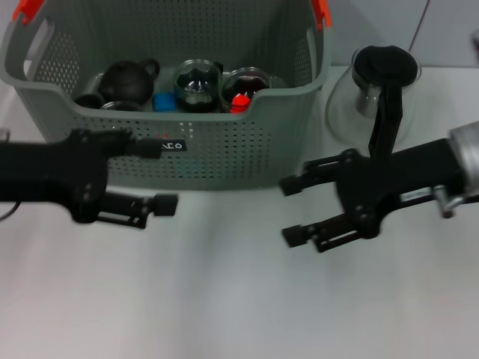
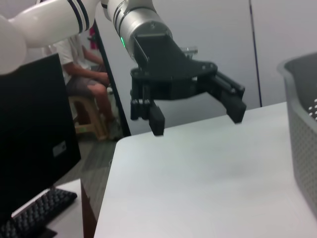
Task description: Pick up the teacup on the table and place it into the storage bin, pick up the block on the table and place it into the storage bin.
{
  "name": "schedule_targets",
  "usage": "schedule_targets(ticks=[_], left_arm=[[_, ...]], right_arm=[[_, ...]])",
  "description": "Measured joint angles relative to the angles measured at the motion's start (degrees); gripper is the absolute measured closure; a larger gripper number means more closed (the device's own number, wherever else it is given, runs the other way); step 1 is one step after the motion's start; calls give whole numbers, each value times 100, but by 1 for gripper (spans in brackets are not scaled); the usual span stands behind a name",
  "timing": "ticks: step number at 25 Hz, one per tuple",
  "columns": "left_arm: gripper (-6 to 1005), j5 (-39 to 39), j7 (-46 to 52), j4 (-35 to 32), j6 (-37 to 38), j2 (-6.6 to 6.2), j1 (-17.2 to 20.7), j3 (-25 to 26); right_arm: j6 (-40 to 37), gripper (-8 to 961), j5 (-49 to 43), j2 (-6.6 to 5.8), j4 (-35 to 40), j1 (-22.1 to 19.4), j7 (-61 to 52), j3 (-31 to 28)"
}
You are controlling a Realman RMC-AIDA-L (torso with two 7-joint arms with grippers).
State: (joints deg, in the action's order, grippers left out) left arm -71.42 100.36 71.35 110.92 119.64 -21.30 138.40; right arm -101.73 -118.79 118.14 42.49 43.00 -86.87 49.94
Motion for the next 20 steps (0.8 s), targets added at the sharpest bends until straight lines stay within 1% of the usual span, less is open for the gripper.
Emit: schedule_targets(ticks=[2, 6, 8, 10, 14, 20], left_arm=[[42, 74, -234, -381, -47, -100, 44, 2], [44, 330, -610, -1354, -267, -339, 21, 2], [46, 433, -710, -1650, -436, -389, 11, -2], [47, 570, -818, -1836, -617, -398, 10, -32], [47, 832, -1044, -1971, -855, -331, -1, -61], [47, 1049, -1114, -2156, -929, -309, -94, -70]], right_arm=[[185, 121, -5, 72, -2, 43, 5, 213], [680, 121, -10, 169, -18, 112, -14, 740], [903, 121, -12, 189, -88, 148, -55, 996], [1092, 121, -14, 191, -211, 185, -73, 1133], [1357, 121, -14, 192, -377, 235, -57, 1254], [1459, 121, -13, 202, -399, 277, -80, 1389]])
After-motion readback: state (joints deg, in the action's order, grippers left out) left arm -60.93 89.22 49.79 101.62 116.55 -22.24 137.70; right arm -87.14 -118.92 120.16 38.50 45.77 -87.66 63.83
